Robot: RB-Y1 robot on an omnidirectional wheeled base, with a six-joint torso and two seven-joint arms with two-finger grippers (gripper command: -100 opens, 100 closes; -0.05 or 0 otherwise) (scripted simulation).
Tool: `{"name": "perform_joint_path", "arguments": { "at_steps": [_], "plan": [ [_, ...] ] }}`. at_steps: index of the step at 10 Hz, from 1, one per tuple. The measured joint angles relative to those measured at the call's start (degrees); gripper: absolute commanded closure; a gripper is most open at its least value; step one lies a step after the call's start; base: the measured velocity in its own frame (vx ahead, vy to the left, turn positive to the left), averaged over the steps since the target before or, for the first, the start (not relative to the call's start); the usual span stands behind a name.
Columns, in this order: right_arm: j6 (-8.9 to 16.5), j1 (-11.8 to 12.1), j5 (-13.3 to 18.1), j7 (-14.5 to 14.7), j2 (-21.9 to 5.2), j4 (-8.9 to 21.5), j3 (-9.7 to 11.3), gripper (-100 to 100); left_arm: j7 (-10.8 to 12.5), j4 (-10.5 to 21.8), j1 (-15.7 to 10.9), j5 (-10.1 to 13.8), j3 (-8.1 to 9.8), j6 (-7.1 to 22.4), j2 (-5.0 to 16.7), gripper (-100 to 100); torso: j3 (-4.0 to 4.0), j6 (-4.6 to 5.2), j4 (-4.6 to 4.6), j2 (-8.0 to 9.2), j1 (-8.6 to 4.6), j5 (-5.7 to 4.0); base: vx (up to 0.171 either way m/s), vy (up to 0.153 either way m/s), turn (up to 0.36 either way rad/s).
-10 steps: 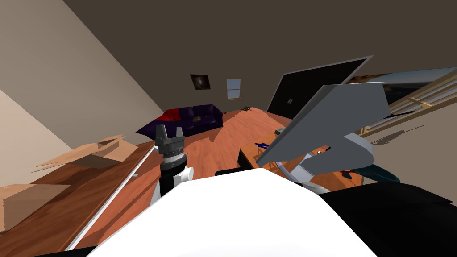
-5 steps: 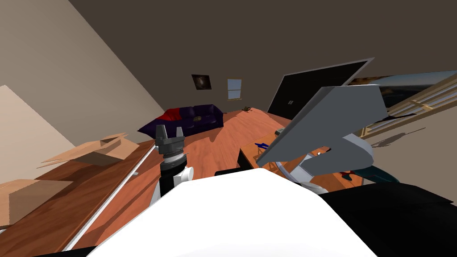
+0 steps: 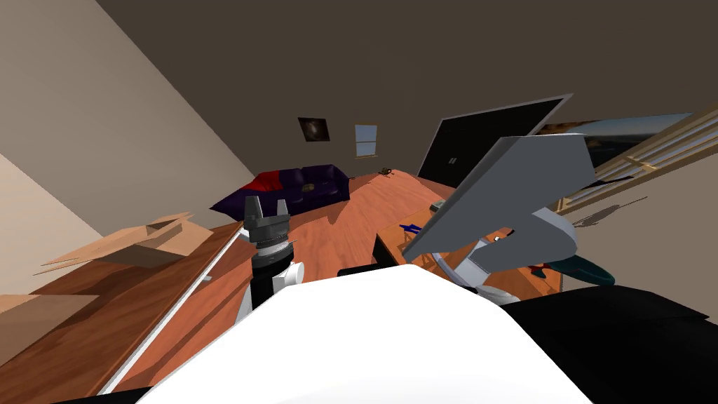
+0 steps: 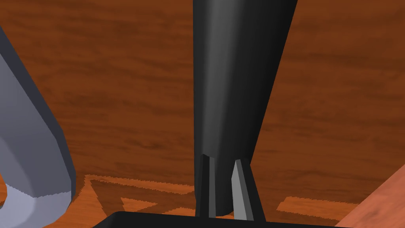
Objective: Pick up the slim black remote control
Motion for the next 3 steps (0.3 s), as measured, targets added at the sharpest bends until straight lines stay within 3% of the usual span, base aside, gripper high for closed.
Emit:
{"name": "perform_joint_path", "arguments": {
  "at_steps": [2,3],
  "plan": [
    [-1.70,0.03,-0.16,0.18,-1.24,0.49,-0.22,100,0.00,0.00,-0.01,0.00,0.00,0.00,0.00,0,0.03,-0.02,0.02,0.04,0.00,0.02,0.007,0.017,-0.018],
    [-1.75,0.07,-0.16,0.14,-1.32,0.40,-0.22,0,0.00,0.00,-0.01,0.00,0.00,0.00,0.00,0,0.04,-0.03,0.03,0.07,-0.05,0.00,0.000,0.000,0.000]
  ]
}}
